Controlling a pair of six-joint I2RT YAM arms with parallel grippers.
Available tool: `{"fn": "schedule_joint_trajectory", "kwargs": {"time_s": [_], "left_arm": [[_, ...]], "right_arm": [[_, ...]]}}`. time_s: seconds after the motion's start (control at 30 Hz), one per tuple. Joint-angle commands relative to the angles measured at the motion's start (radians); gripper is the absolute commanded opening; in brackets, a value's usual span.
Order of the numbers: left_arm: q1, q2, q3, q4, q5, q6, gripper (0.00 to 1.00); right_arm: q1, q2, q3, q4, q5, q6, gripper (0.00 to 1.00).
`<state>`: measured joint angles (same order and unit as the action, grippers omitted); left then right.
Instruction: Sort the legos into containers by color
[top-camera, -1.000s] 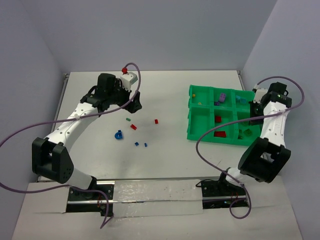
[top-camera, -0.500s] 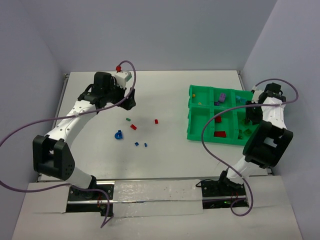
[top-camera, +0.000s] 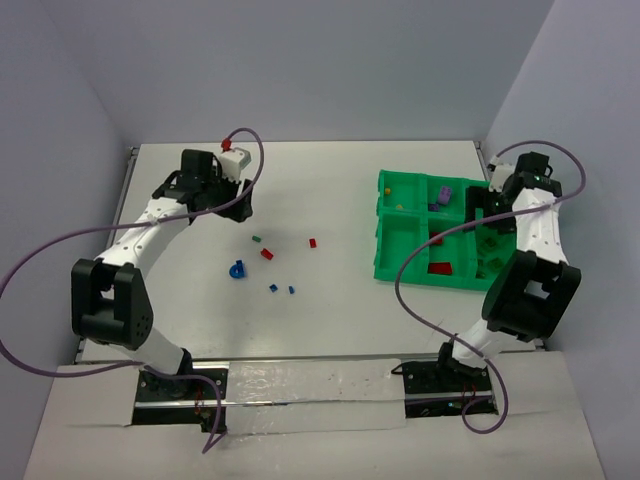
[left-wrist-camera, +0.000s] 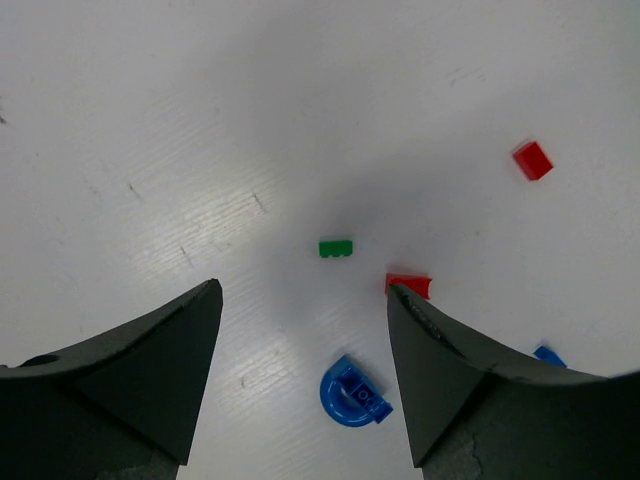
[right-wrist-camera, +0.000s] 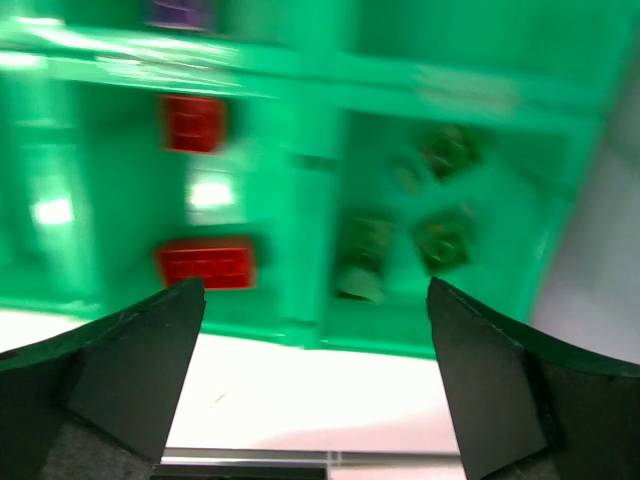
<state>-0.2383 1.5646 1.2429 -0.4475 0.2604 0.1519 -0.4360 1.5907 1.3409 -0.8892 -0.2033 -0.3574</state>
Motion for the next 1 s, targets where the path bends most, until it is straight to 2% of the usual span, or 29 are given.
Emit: {"fn": "schedule_joint_trajectory", "kwargs": {"time_s": [0.0,0.27,0.53,0.77,0.97], "left_arm": [[0.013,0.023,-0.048,0.017,-0.030,0.043,0.75],[0.011,0.133,-0.022,0.023,-0.062,-0.002,0.70],[-0.060,0.162,-0.057,0.082,-0.153,-0.083,0.76],[-0.103,0.245,-0.035,0.073,-0.169,-0.136,0.68],[-0.114,0.274,-0.041,0.086,-0.163,-0.135,0.70]], "right_arm": [[0.115,-0.098,0.055,-0.026,-0.065,0.055,1.00],[0.186,-0.091,0.058,-0.020,-0.086,0.104,1.00],[0.187,-0.082,0.043,-0.018,-0.084,0.106,1.00],[0.189,-0.074,0.049,-0.022,-0.083,0.105,1.00],[0.189,-0.071,0.047,-0.028,-0.086,0.101,1.00]]}}
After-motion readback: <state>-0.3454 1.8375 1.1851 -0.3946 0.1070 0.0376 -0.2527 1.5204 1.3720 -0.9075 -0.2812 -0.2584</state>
